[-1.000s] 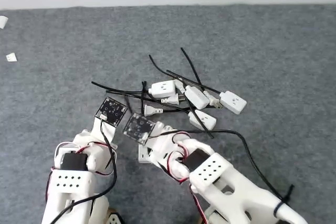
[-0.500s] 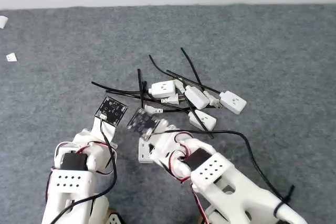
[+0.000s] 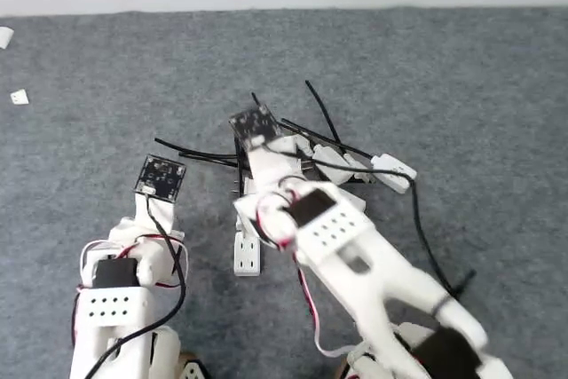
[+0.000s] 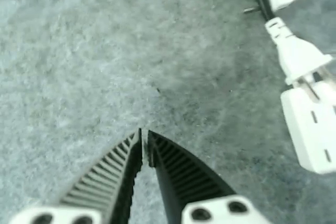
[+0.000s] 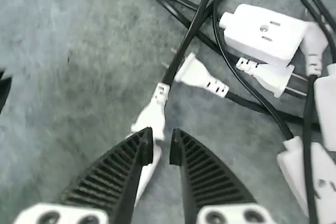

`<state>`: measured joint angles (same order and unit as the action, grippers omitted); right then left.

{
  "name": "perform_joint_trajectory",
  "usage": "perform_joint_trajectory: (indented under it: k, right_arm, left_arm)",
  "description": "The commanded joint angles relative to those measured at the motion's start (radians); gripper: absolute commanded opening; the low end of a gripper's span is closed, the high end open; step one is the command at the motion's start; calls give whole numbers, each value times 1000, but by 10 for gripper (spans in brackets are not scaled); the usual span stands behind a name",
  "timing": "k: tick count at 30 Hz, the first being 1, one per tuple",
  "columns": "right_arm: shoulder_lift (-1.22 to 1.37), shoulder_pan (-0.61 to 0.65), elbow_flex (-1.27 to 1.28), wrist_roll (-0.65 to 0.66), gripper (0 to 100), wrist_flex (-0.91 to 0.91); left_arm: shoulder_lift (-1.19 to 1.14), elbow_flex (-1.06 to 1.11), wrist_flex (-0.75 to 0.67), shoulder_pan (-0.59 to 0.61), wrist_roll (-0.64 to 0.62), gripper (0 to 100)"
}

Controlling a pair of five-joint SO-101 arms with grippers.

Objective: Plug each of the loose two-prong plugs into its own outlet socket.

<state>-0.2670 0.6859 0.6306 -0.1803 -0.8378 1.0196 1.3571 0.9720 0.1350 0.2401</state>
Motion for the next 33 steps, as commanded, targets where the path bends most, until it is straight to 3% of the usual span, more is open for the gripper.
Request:
perform_joint_trajectory:
  k: [1,5,14,21,33]
  right_arm:
    - [120,-16,-160,-28,72,-18]
    - [236,-19,-224,-21,74,-18]
    - [286,2,-247,14,77,7]
    - [288,7,-242,-9,133,16]
    - [415,41,-321,-8,134,16]
  left_arm:
    - [9,-64,-38,14,-20,13]
    - [-55,-93,-44,14,-20,13]
    - [-516,-335,-92,81,-28,13]
    - [-537,-358,-97,121,-31,13]
    - [-545,-395,-98,189,-75,13]
